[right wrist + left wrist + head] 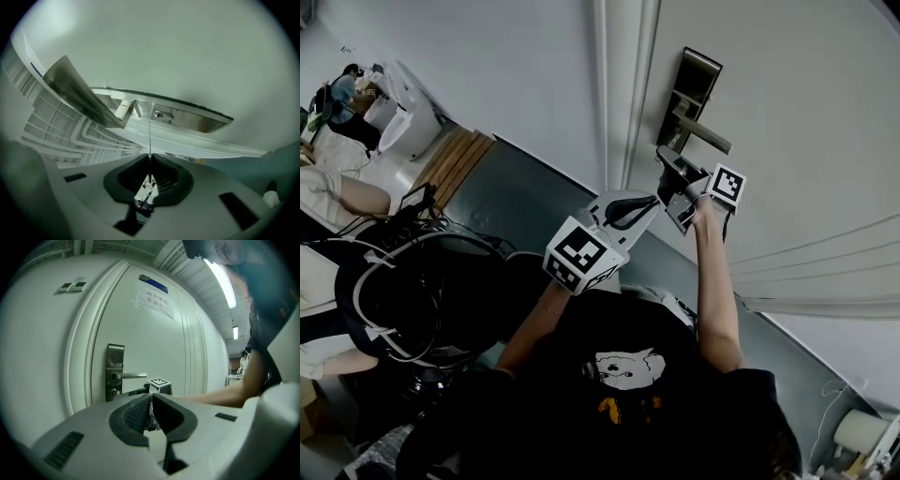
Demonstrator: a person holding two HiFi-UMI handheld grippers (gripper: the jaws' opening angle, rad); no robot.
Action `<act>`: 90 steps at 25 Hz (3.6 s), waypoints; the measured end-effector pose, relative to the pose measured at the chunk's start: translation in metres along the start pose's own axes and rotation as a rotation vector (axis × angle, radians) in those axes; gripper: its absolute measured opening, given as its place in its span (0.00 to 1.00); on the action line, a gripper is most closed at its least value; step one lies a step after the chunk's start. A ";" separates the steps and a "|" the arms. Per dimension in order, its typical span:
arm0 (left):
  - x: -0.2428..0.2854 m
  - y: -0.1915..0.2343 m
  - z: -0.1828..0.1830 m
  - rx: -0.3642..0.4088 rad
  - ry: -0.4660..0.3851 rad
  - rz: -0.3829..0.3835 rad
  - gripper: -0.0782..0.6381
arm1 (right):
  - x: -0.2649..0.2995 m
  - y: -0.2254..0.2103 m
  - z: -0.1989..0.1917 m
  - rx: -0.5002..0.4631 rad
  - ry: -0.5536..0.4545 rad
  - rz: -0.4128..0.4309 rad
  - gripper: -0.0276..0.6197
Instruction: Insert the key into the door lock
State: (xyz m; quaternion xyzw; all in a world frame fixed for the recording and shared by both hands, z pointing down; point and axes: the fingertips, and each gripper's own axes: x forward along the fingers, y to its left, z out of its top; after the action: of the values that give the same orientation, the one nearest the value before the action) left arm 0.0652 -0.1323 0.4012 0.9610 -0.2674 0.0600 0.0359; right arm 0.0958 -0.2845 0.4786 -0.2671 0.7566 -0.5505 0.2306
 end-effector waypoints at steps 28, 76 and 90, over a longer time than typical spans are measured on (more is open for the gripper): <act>-0.030 0.011 0.006 -0.014 -0.026 0.015 0.14 | 0.004 0.028 -0.002 0.183 -0.053 0.123 0.08; 0.032 0.074 -0.008 -0.106 0.095 -0.065 0.14 | 0.006 -0.001 0.040 0.253 -0.328 -0.014 0.08; 0.033 0.092 -0.009 -0.118 0.112 -0.100 0.14 | 0.008 -0.001 0.054 0.265 -0.409 0.025 0.08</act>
State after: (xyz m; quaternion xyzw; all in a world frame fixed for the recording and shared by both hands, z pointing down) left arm 0.0447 -0.2264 0.4182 0.9645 -0.2197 0.0960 0.1105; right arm 0.1246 -0.3289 0.4637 -0.3309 0.6187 -0.5764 0.4188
